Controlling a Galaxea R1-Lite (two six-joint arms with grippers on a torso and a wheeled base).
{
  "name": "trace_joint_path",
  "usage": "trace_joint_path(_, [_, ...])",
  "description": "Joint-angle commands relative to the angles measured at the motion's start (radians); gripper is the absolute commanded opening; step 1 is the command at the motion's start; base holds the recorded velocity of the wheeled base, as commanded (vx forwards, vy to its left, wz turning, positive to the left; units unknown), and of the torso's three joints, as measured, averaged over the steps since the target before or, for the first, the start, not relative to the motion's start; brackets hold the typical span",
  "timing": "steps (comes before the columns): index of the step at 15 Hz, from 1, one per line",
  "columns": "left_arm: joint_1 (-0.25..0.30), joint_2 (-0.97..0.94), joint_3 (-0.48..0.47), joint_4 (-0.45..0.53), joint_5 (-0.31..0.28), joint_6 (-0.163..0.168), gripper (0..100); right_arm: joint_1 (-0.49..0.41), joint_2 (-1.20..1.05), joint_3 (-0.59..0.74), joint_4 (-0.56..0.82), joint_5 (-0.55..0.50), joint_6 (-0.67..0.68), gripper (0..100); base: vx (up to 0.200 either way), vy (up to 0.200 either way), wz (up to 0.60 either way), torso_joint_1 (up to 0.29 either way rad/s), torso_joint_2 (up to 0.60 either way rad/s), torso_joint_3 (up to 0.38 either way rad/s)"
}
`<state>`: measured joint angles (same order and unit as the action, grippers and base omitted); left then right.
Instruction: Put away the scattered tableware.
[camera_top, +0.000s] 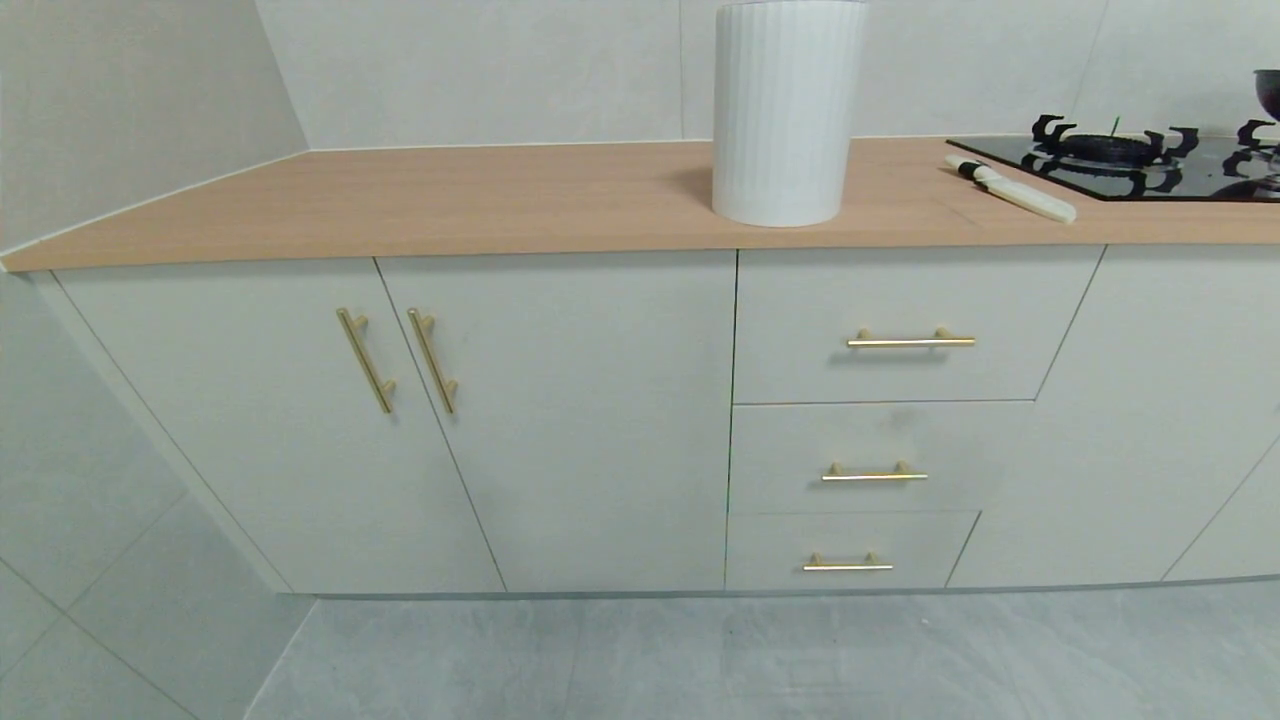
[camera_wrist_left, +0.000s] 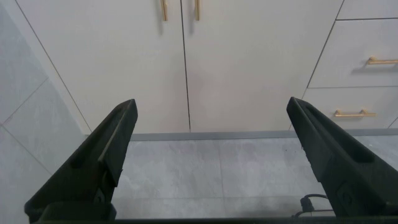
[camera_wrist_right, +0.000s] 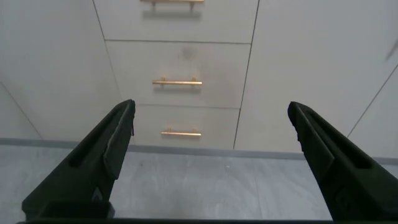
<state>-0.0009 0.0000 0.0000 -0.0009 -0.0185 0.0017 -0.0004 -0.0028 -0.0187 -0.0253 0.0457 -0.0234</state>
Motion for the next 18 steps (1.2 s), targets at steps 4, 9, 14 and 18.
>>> trace_joint_path(4, [0.001, 0.000, 0.000, -0.001, 0.000, 0.000, 100, 0.000, 0.003, 0.016, 0.036, -0.001, 0.003, 100, 0.000, 0.000, 0.00, 0.000, 0.00, 0.000])
trace_joint_path(9, [-0.001, 0.000, 0.000, -0.001, 0.000, 0.006, 100, 0.002, 0.003, 0.016, 0.035, -0.004, 0.003, 100, 0.000, 0.000, 0.00, 0.000, 0.00, 0.000])
trace_joint_path(14, [-0.001, 0.000, 0.000, -0.001, -0.003, 0.003, 100, 0.002, 0.003, 0.016, 0.035, -0.004, 0.003, 100, 0.000, 0.000, 0.00, 0.000, 0.00, 0.000])
trace_joint_path(18, [-0.001, 0.000, 0.000, -0.001, -0.003, 0.003, 100, 0.002, 0.003, 0.017, 0.033, -0.004, 0.003, 100, 0.000, 0.000, 0.00, 0.000, 0.00, 0.000])
